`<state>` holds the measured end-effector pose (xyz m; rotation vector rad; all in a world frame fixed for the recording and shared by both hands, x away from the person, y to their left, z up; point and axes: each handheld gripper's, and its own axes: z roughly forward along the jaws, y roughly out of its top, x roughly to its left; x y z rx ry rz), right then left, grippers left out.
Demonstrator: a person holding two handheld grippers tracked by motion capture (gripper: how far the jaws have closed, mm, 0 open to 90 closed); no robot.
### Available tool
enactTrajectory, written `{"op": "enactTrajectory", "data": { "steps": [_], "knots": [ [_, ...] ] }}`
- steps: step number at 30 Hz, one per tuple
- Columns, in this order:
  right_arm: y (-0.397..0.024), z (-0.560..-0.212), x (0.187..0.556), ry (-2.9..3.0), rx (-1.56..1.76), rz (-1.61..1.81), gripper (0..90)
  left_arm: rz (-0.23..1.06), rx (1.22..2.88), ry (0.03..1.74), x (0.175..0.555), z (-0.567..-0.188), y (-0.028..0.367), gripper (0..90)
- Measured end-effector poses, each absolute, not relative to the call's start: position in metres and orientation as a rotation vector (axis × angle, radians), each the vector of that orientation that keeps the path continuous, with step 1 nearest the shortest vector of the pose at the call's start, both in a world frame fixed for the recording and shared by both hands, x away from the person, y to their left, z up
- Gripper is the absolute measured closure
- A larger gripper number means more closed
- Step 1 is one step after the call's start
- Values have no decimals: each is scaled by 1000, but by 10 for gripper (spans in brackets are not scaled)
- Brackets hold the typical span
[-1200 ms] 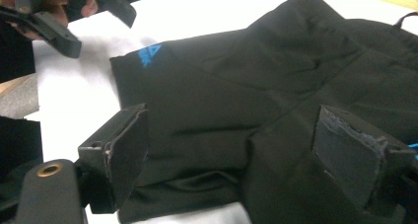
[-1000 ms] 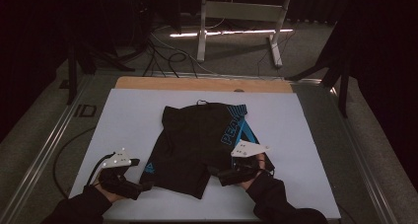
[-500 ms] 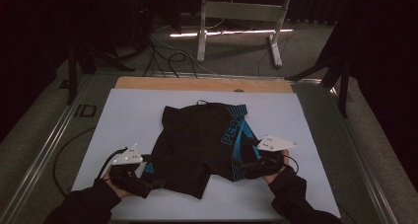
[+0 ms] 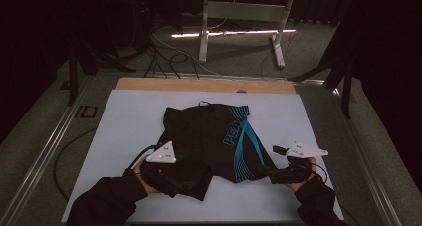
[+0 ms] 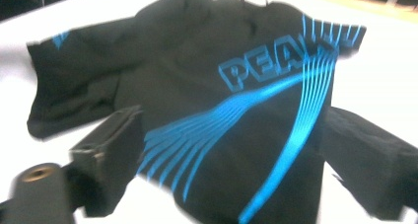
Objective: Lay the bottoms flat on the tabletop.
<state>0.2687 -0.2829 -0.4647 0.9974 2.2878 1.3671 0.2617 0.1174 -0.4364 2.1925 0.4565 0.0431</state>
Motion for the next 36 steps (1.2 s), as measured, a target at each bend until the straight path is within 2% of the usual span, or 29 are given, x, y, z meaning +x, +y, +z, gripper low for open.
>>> {"op": "enactTrajectory", "data": {
  "steps": [4,10,12,16,23,33,36],
  "knots": [
    [-293,-475,267,2327,1038,1320,158,8,2204,402,264,-441,95,155],
    [-305,-489,273,2371,1106,1262,281,-59,2222,344,264,-455,64,230],
    [-304,-494,274,2406,1077,1213,352,-83,2232,331,264,-460,54,266],
    [-298,-497,275,2436,1035,1197,391,-87,2254,296,265,-472,33,325],
    [-295,-495,274,2430,1020,1216,397,-39,2334,298,270,-494,1,380],
    [-293,-497,273,2434,1013,1208,432,40,2394,342,288,-512,-21,386],
    [-290,-499,274,2460,966,1165,437,73,2392,363,291,-512,-23,473]
  ]
}}
